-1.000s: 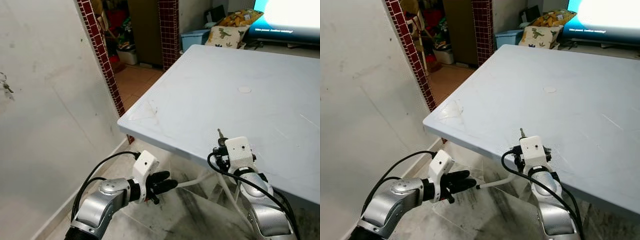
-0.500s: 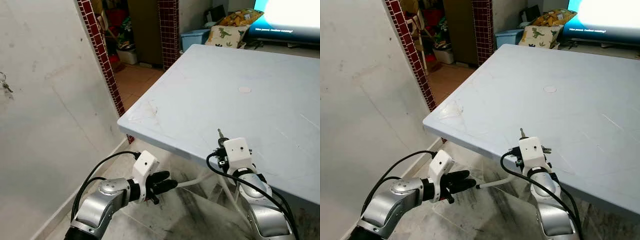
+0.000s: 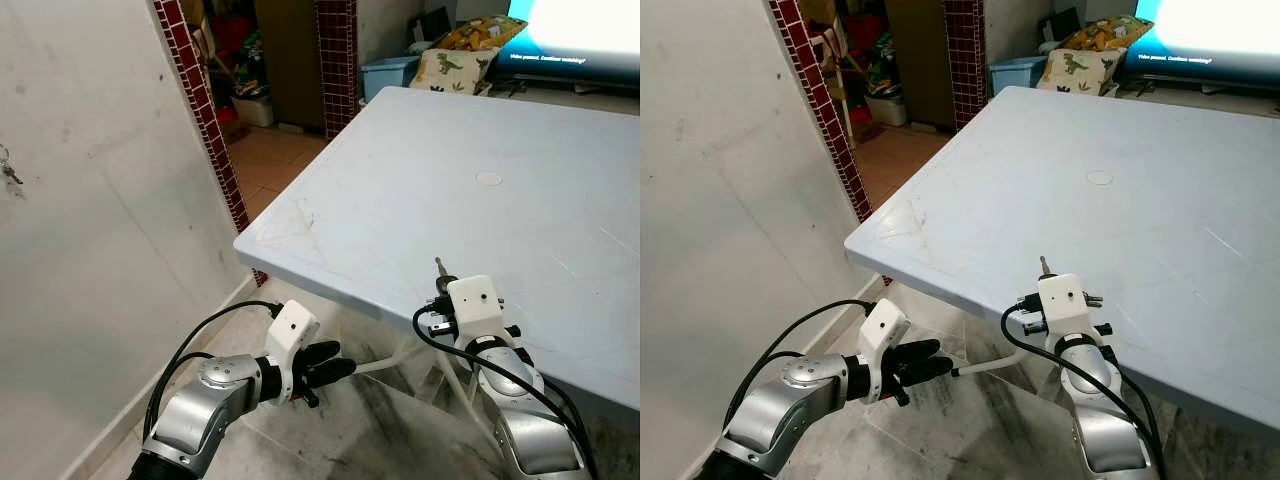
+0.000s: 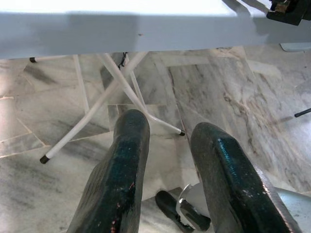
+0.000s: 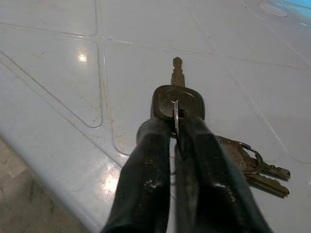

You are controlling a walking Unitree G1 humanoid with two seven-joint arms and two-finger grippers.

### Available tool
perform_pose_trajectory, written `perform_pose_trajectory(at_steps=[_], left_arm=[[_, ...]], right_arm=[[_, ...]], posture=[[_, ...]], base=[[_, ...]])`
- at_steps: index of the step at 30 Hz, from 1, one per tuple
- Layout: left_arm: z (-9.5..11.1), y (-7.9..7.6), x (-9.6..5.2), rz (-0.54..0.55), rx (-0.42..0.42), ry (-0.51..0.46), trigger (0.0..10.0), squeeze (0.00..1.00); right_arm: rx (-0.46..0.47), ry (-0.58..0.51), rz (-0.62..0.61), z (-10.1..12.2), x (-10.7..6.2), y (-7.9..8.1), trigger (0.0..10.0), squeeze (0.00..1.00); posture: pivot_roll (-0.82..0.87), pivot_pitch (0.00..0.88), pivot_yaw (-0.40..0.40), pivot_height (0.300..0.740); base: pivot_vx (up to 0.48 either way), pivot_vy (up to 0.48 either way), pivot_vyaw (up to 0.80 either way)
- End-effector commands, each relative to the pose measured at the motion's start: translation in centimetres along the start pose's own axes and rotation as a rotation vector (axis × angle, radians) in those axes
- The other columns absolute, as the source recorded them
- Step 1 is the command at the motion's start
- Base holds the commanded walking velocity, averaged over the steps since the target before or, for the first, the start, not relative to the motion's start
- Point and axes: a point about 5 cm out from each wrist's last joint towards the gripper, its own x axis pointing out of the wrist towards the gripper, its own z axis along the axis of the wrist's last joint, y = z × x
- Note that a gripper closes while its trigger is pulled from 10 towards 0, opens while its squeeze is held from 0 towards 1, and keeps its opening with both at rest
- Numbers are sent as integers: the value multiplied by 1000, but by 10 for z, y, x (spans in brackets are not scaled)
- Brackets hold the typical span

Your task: Hang keys on a hook

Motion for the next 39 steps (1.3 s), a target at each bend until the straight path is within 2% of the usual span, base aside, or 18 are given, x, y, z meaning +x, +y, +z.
perform_pose_trajectory(at_steps=[1,15,19,20,23,37,38,39], left_arm=[[0,5,-2,16,13,10,10000,0],[1,6,-2,24,22,6,10000,0],[3,9,-2,49,28,-12,10000,0],[5,12,-2,73,25,-34,10000,0],[6,13,-2,81,28,-38,10000,0],[6,13,0,88,38,-42,10000,0],[6,14,0,90,40,-44,10000,0],[6,14,0,92,41,-44,10000,0]], right_arm=[[-5,2,-5,-1,0,1,0,0],[-14,0,-40,-1,1,-3,0,0],[-12,-59,-101,9,1,-10,0,0],[-8,-134,-156,22,0,-17,0,0],[0,-195,-197,33,-1,-24,0,0],[-37,-281,-221,47,-1,-25,0,0],[-35,-285,-220,48,-1,-24,471,0],[-32,-287,-219,49,-1,-24,471,0]], posture=[[-101,0,126,740],[-102,0,126,740],[-102,0,125,740],[-102,0,125,740],[-102,0,125,740],[-103,0,126,740],[-103,0,126,740],[-103,0,126,740]], base=[[0,0,0],[0,0,0],[0,0,0],[0,0,0],[0,0,0],[0,0,0],[0,0,0],[0,0,0]])
